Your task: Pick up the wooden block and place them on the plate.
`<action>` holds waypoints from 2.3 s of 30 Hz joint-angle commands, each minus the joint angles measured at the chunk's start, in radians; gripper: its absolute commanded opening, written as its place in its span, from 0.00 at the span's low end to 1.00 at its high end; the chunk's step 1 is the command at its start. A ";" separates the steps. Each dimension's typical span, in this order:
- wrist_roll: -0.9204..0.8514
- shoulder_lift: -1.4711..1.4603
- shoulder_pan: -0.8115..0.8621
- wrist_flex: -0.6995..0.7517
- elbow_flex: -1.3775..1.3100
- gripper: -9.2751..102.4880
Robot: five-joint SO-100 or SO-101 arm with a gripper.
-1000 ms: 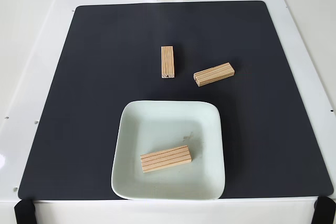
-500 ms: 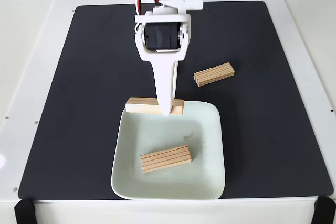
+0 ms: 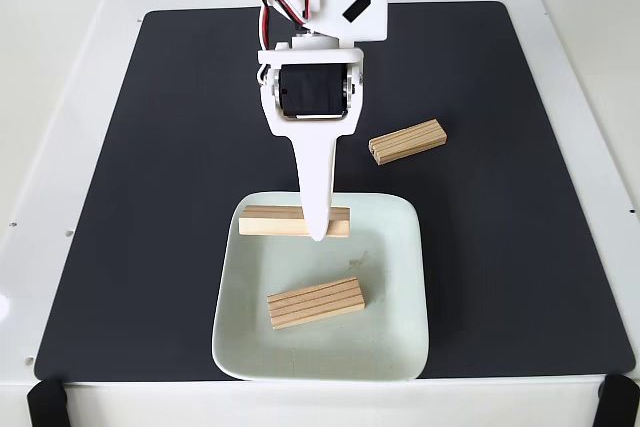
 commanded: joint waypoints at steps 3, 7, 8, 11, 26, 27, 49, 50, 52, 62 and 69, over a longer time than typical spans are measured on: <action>-0.005 0.015 0.000 -0.009 -0.051 0.09; 0.012 0.017 0.002 -0.009 -0.049 0.28; 0.025 0.018 0.003 -0.009 -0.044 0.35; 0.041 0.021 0.000 -0.009 -0.046 0.48; 0.021 0.199 -0.020 0.002 0.058 0.22; 0.025 0.245 -0.020 -0.002 0.107 0.16; -0.167 0.821 -0.204 -0.008 1.161 0.09; -0.167 0.801 -0.204 -0.008 1.161 0.10; -0.167 0.762 -0.204 -0.009 1.160 0.15; -0.166 0.600 -0.230 0.005 1.017 0.26; -0.173 0.532 -0.253 0.005 0.996 0.26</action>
